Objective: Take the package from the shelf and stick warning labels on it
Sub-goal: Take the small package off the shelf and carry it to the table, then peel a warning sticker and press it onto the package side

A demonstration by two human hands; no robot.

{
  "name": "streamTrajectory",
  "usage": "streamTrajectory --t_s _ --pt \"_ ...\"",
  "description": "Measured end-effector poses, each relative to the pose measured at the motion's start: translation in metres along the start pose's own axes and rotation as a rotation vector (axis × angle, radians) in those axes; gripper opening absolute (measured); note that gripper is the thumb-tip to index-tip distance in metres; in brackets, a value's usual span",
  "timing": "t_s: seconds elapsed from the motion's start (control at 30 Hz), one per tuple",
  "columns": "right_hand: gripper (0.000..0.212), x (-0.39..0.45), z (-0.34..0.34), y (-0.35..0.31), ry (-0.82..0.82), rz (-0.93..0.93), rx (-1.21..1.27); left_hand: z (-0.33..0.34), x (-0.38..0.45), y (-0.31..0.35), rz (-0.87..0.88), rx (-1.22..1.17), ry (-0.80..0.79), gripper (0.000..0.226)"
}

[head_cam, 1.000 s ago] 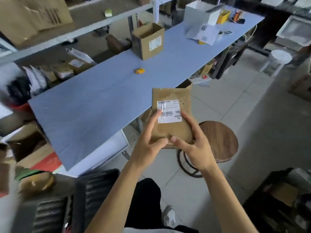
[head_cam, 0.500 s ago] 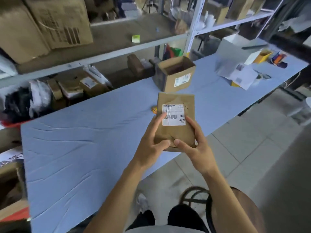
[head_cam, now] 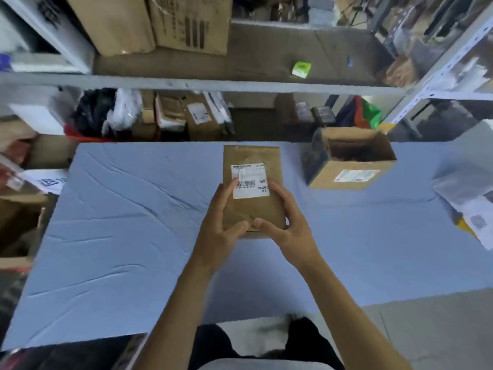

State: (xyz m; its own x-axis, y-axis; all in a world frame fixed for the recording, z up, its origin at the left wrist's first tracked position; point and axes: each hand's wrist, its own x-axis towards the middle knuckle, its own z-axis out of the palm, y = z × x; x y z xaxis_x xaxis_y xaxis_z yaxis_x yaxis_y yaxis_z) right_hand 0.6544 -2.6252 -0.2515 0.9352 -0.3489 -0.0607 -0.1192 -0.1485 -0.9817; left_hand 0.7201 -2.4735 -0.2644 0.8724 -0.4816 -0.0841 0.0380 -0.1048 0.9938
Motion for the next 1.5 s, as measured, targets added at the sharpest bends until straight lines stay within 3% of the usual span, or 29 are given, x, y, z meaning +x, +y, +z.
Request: streamTrajectory --t_s 0.23,0.4,0.53,0.67,0.8,0.93,1.03,1.1,1.3,1.4,1.5 --pt "0.062 0.044 -0.039 0.072 -0.324 0.037 0.039 0.073 0.001 -0.062 -0.066 -0.039 0.353 0.068" --pt "0.061 0.036 -0.051 0.156 -0.379 0.078 0.025 0.114 -0.006 -0.128 -0.086 -0.034 0.471 0.069" --pt "0.061 0.02 -0.049 0.205 -0.38 0.001 -0.006 0.125 -0.019 -0.181 -0.032 -0.054 0.48 0.068" --pt "0.059 0.016 -0.043 0.22 -0.325 -0.111 -0.078 0.117 -0.025 -0.198 0.069 0.12 0.447 0.067" --pt "0.054 0.003 -0.042 0.203 -0.305 -0.106 -0.088 0.123 -0.042 -0.187 0.171 0.475 0.44 0.057" --pt "0.055 -0.007 -0.028 0.21 -0.334 -0.082 -0.12 0.143 -0.05 -0.184 0.041 0.913 0.443 0.079" --pt "0.048 -0.01 -0.029 0.211 -0.396 -0.076 -0.164 0.147 -0.058 -0.184 -0.024 0.987 0.548 0.085" --pt "0.041 -0.005 -0.037 0.203 -0.402 -0.12 -0.245 0.139 -0.059 -0.185 -0.006 0.978 0.527 0.08" --pt "0.063 0.026 -0.066 0.184 -0.415 -0.226 -0.737 0.105 -0.061 -0.177 0.041 0.848 0.318 0.078" --pt "0.078 0.043 -0.07 0.182 -0.529 -0.218 -0.756 0.078 -0.06 -0.173 0.041 0.851 0.145 0.076" --pt "0.074 0.063 -0.071 0.194 -0.52 -0.202 -0.79 0.065 -0.059 -0.155 0.018 0.864 0.05 0.072"
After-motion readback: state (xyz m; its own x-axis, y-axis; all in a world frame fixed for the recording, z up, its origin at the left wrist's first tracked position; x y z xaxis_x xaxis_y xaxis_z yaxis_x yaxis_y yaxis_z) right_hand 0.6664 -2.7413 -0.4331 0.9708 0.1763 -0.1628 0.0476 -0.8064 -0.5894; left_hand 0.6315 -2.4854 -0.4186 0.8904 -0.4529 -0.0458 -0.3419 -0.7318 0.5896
